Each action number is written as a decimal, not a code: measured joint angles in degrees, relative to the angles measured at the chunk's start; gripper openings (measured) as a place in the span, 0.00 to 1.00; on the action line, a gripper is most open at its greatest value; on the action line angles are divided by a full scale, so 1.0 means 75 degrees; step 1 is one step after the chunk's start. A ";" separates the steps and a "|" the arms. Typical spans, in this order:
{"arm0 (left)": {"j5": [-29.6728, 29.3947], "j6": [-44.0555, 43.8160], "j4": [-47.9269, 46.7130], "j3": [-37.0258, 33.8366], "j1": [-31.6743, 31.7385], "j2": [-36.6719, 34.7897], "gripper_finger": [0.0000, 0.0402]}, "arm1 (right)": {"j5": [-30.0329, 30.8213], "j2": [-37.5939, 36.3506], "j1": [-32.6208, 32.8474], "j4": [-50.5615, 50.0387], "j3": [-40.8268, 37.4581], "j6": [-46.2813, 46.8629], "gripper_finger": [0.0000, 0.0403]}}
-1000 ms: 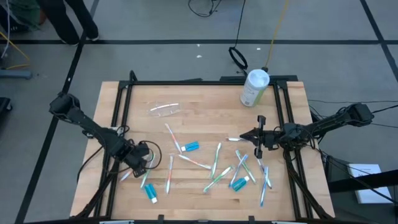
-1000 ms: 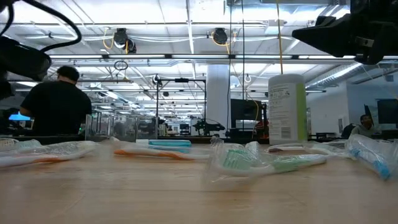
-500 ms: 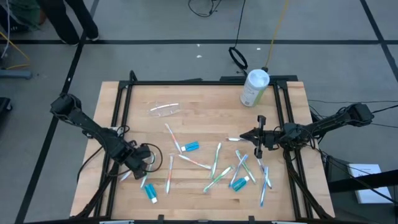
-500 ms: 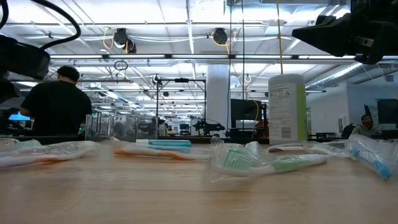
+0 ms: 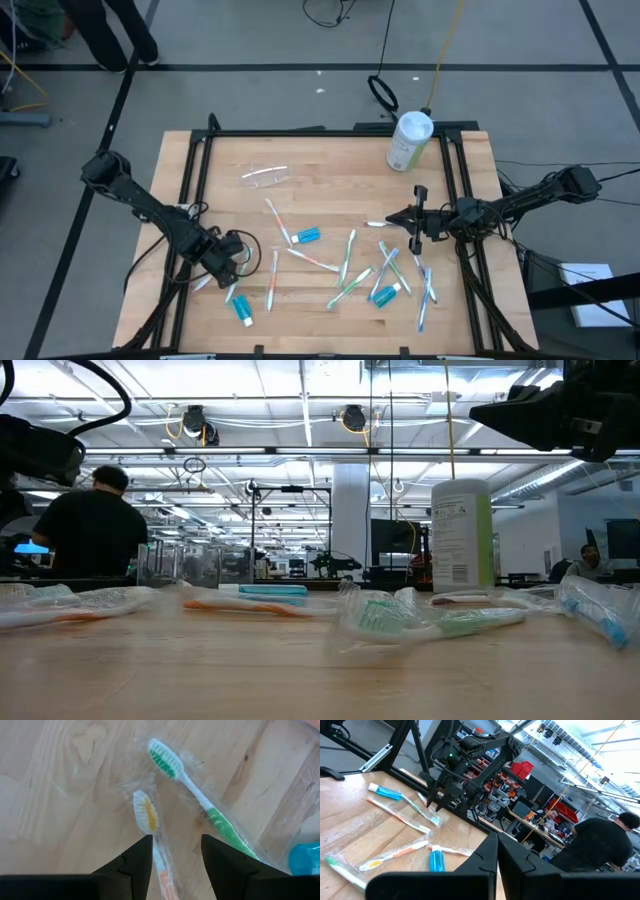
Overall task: Pick & Place toothbrushing station
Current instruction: Put the orange toothbrush into the transparent organizer
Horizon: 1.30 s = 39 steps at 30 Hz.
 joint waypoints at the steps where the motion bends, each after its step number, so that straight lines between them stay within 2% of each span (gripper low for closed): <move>1: -0.0005 -0.0001 -0.0037 0.0000 0.0000 0.0000 0.44 | 0.0000 0.0000 -0.0002 0.0000 0.0002 0.0000 0.01; 12: -0.0212 -0.0248 0.0147 0.0000 0.0000 0.0000 0.44 | 0.0000 0.0000 -0.0002 -0.0003 0.0002 0.0007 0.01; 16: -0.0445 -0.0394 -0.0418 0.0000 0.0000 0.0000 0.44 | 0.0000 0.0000 -0.0002 -0.0003 0.0002 0.0011 0.01; 22: -0.0460 -0.1365 -0.1671 -0.0066 0.0000 0.0000 0.44 | 0.0000 0.0000 -0.0002 -0.0003 0.0005 0.0012 0.01; 30: -0.0351 -0.1189 0.0372 -0.0789 -0.0007 -0.0016 0.44 | 0.0000 0.0000 -0.0001 -0.0003 0.0005 0.0032 0.01; 34: -0.0324 -0.1802 0.0359 -0.0996 -0.0006 -0.0027 0.43 | 0.0000 0.0000 -0.0002 -0.0004 0.0005 0.0047 0.01; 36: -0.0315 -0.1777 0.0332 -0.1008 -0.0006 -0.0029 0.39 | -0.0002 -0.0003 -0.0001 -0.0006 0.0006 0.0057 0.01; 39: -0.0321 -0.1275 0.0373 -0.1014 -0.0006 -0.0026 0.29 | -0.0003 0.0015 -0.0003 0.0062 0.0008 0.0221 0.01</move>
